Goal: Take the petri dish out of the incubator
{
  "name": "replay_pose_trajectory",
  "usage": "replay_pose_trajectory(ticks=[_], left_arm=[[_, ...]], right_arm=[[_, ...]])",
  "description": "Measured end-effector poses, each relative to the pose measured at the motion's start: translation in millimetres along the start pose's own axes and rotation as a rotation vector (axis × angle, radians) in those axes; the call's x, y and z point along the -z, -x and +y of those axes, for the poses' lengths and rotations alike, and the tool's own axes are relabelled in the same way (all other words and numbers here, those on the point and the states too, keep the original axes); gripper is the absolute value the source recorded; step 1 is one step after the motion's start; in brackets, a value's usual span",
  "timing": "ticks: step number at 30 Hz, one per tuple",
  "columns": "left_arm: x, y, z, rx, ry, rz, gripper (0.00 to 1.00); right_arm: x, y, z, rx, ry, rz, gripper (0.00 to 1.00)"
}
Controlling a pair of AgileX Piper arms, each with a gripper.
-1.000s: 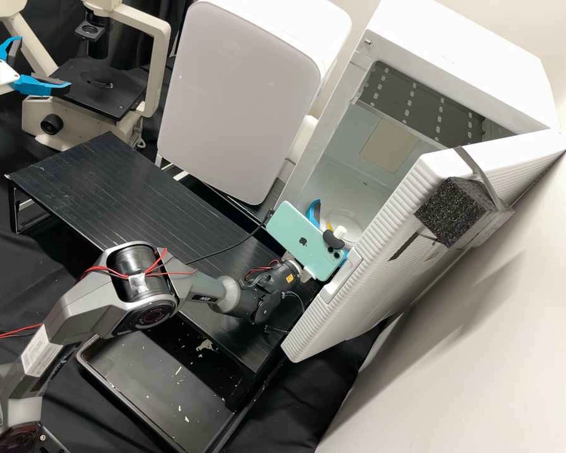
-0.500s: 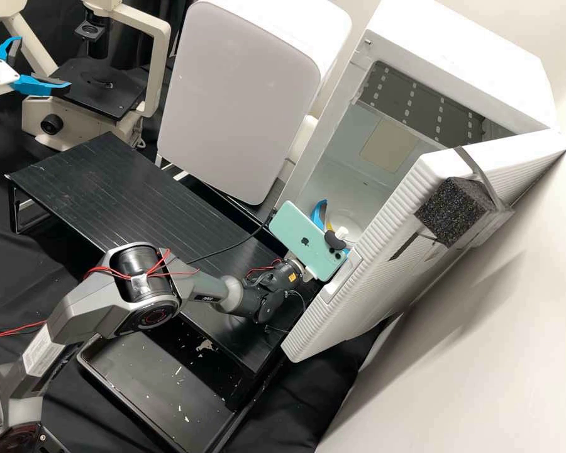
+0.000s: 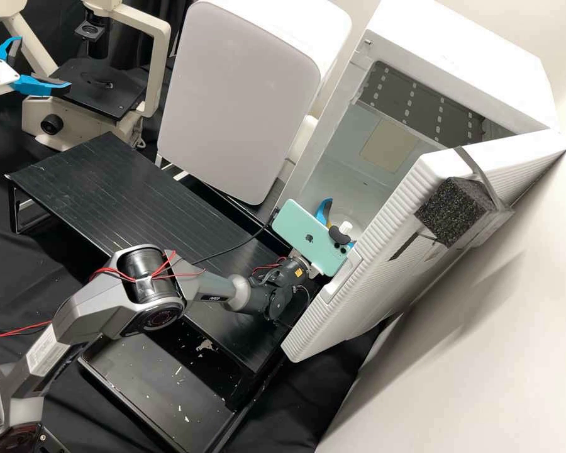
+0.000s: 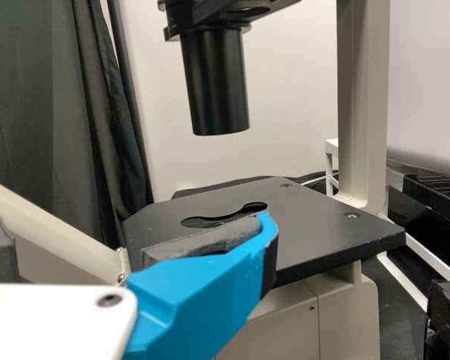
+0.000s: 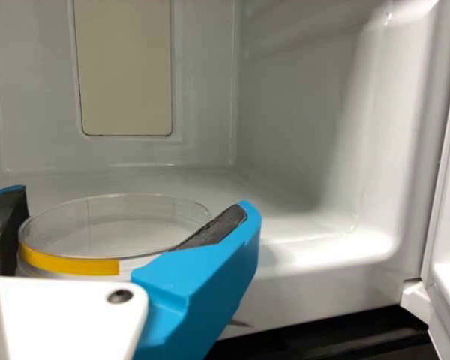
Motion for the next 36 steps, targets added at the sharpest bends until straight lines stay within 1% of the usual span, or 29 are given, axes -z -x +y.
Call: replay_pose_trajectory(ticks=[2,7,26,32,36], left_arm=[[0,0,0.0,0.0,0.0,0.0,1.0],[0,0,0.0,0.0,0.0,0.0,1.0],[0,0,0.0,0.0,0.0,0.0,1.0],[0,0,0.0,0.0,0.0,0.0,1.0],[0,0,0.0,0.0,0.0,0.0,1.0]], right_arm=[[-1,0,-1,0.002,-0.007,-0.001,0.0],[-2,-2,-1,0.003,-0.011,-0.001,0.0],[-3,-2,-2,0.004,-0.01,-0.001,0.0],[1,9,-2,0.008,-0.02,0.001,0.0],[3,27,0,-0.004,-0.035,0.014,0.0]])
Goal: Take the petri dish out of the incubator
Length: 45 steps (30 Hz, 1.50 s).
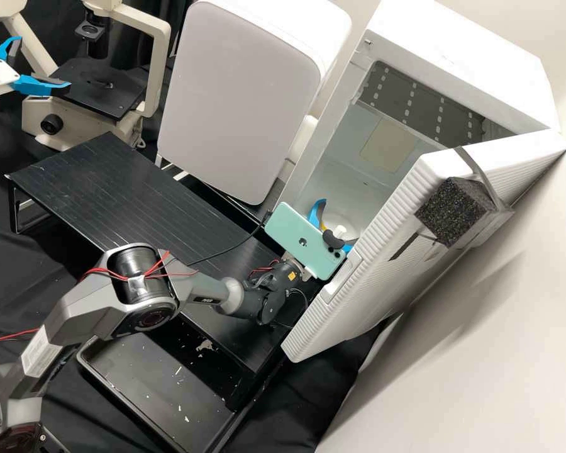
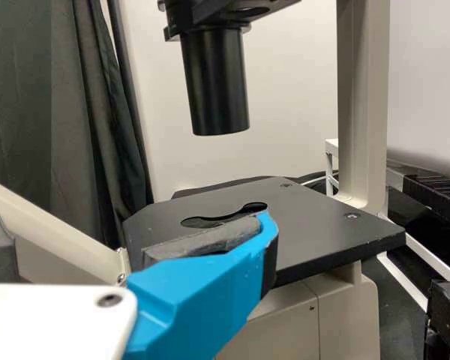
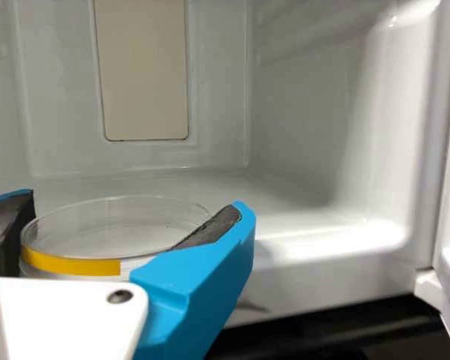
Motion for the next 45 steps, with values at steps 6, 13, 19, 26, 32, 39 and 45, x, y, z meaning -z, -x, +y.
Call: replay_pose_trajectory(ticks=[6,13,19,26,32,39,45], left_arm=[[0,0,0.0,0.0,0.0,0.0,1.0],[0,0,0.0,0.0,0.0,0.0,1.0],[0,0,0.0,0.0,0.0,0.0,1.0],[0,0,0.0,0.0,0.0,0.0,1.0],[0,0,0.0,0.0,0.0,0.0,1.0],[0,0,0.0,0.0,0.0,0.0,1.0],[0,0,0.0,0.0,0.0,0.0,1.0]], right_arm=[[5,35,7,-0.037,-0.02,0.035,0.0],[6,78,1,-0.068,-0.07,0.052,0.0],[19,114,-20,-0.059,-0.118,0.109,0.0],[45,150,-55,0.013,-0.122,0.123,0.0],[62,178,-79,0.068,-0.06,0.141,0.0],[71,203,-103,0.138,0.023,0.163,0.0],[73,221,-121,0.206,0.064,0.171,0.0]])
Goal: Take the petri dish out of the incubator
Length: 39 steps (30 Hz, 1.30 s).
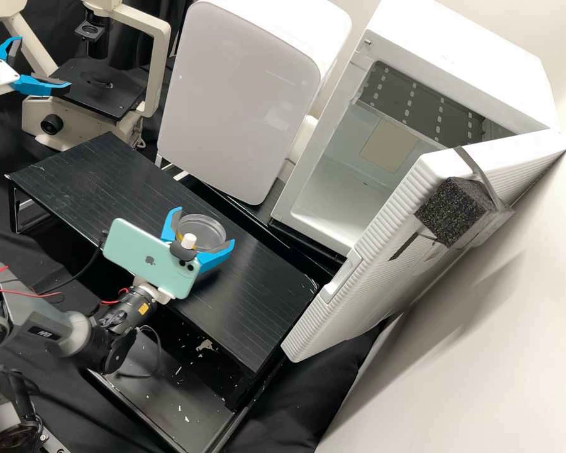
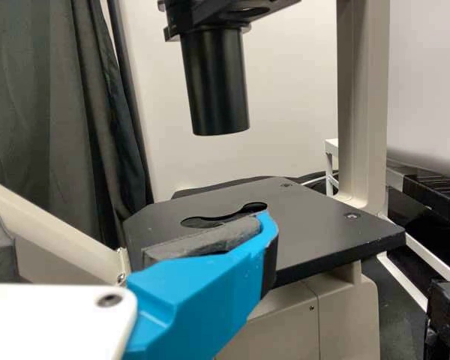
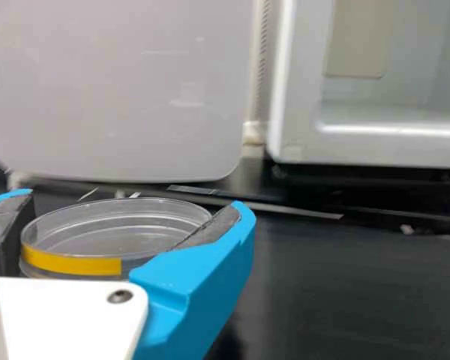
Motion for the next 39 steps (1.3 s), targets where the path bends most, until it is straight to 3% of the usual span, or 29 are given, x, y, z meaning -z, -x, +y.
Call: replay_pose_trajectory(ticks=[13,14,34,39], left_arm=[[0,0,0.0,0.0,0.0,0.0,1.0],[0,0,0.0,0.0,0.0,0.0,1.0],[0,0,0.0,0.0,0.0,0.0,1.0],[0,0,0.0,0.0,0.0,0.0,1.0]], right_arm=[[8,10,-20,0.076,0.028,0.034,0.0],[8,10,-20,0.077,0.034,0.035,1.0],[4,8,-23,0.093,0.021,0.028,1.0],[4,10,-18,0.065,0.029,0.022,1.0]])
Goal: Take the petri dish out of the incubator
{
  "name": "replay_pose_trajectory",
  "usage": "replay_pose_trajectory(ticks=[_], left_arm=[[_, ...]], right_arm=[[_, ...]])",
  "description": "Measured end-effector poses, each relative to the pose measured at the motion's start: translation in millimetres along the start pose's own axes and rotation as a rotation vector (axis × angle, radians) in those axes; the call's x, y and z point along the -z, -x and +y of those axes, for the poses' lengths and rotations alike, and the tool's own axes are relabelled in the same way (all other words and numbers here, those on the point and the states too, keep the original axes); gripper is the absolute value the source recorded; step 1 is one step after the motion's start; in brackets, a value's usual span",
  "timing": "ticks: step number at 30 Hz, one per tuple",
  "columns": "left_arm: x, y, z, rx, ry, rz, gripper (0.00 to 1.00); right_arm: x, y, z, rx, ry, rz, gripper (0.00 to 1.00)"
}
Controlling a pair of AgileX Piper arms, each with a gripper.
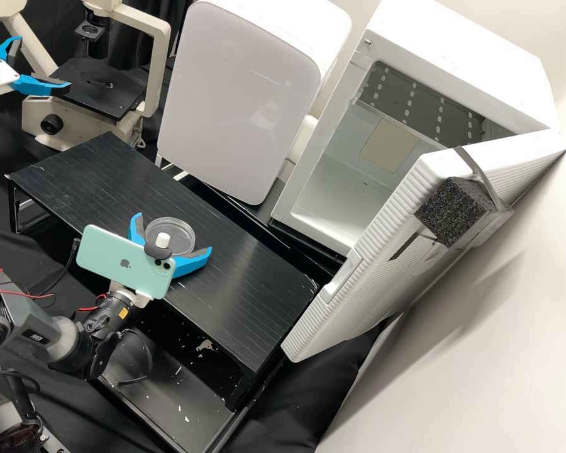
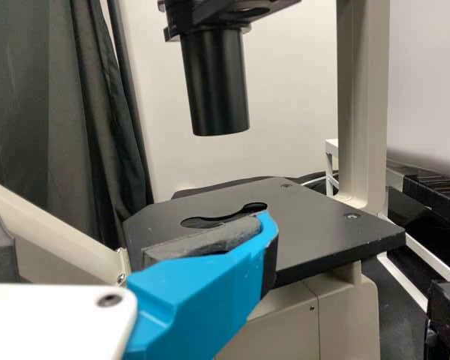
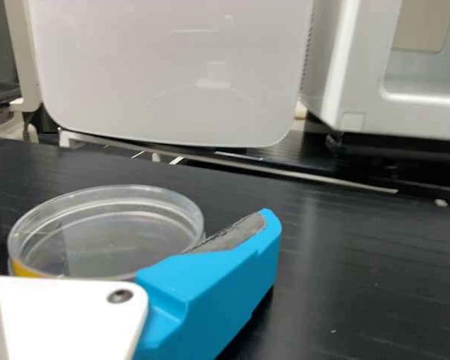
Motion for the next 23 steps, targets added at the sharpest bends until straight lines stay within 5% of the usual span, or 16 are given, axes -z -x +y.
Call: replay_pose_trajectory(ticks=[15,19,23], left_arm=[[0,0,0.0,0.0,0.0,0.0,1.0],[0,0,0.0,0.0,0.0,0.0,1.0],[0,0,0.0,0.0,0.0,0.0,1.0]], right_arm=[[33,34,19,-0.212,-0.021,0.099,1.0],[37,37,25,-0.344,-0.006,0.088,1.0],[34,36,26,-0.363,-0.028,0.071,1.0]])
